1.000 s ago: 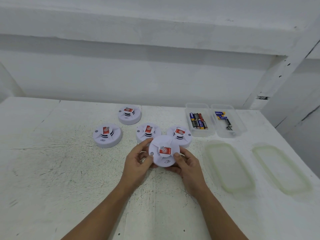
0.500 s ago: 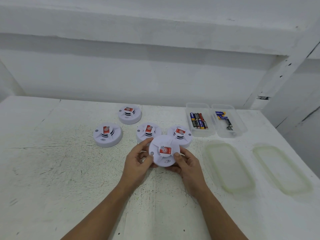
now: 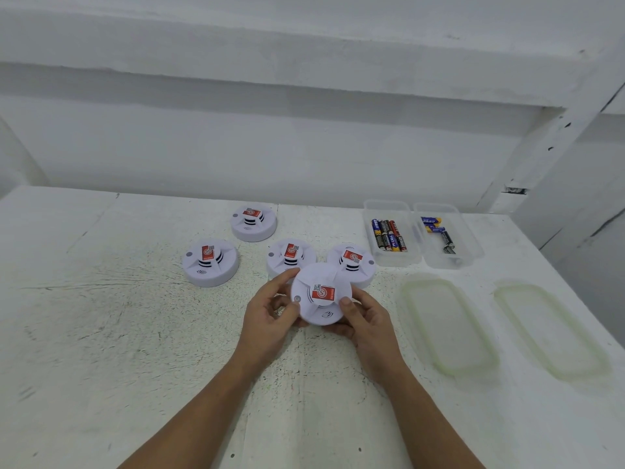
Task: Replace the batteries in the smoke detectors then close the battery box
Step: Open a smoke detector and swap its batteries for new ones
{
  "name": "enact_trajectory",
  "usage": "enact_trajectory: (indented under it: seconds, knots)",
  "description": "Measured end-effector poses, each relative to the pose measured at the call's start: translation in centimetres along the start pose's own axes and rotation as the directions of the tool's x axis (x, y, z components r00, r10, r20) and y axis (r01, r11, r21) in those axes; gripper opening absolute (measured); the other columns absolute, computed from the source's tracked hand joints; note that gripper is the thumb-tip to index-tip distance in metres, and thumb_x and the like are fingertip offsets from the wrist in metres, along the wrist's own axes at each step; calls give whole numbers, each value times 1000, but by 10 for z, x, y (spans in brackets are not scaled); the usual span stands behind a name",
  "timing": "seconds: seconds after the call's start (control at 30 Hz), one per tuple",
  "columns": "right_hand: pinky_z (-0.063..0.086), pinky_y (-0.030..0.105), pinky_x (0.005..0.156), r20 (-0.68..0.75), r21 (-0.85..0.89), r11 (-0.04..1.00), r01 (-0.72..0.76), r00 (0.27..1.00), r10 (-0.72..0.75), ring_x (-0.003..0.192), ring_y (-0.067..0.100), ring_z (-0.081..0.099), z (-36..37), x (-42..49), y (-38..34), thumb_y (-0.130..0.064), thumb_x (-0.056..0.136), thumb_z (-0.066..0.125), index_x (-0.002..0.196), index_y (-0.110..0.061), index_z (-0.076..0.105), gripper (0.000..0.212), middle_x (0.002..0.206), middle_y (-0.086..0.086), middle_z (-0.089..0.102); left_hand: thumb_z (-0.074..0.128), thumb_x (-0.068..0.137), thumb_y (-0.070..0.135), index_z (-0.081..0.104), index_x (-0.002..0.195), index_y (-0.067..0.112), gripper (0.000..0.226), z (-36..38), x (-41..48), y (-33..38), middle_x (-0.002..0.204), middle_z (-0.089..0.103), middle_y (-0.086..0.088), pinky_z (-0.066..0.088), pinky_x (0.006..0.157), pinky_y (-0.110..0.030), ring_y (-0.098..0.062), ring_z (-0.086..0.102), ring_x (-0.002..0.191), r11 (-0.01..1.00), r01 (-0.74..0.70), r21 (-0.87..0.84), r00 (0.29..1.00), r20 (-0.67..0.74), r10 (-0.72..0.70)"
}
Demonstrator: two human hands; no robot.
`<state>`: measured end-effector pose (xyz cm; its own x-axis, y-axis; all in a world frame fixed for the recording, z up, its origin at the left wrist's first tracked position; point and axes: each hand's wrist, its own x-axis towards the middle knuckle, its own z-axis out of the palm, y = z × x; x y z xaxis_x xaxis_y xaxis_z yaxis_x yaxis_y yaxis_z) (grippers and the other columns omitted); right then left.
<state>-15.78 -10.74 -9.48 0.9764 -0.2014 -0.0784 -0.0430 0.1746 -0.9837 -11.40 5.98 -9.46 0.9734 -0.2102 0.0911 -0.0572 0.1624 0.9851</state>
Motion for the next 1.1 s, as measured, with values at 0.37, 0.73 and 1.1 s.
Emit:
enact_trajectory:
  seconds: [0.37,0.73,1.1]
  knots:
    - [54,53,85,-1,5,1000,1,1000,-1,105,28,66,1,0,0,-22,91,57,127,-11,58,38,112,9,70,57,89,-9,59,125,16,44,0,0,-1,111,61,-16,58,67,-33,-38,63,100,1000,2,-21,1000,9,-2]
    - [55,50,85,2,8,1000,-1,1000,1,105,27,67,1,1,-1,-25,89,58,126,-15,59,38,113,10,70,54,89,-10,59,126,16,45,0,1,-1,113,63,-13,58,67,-33,-37,63,98,1000,-2,9,1000,-1,2]
    - [56,49,84,1,0,1000,-1,1000,1,103,25,67,2,-2,-5,-24,89,57,125,-14,59,37,111,6,71,55,89,-8,60,125,19,45,1,0,0,111,63,-11,58,67,-34,-34,64,96,999,-7,43,1000,-17,8]
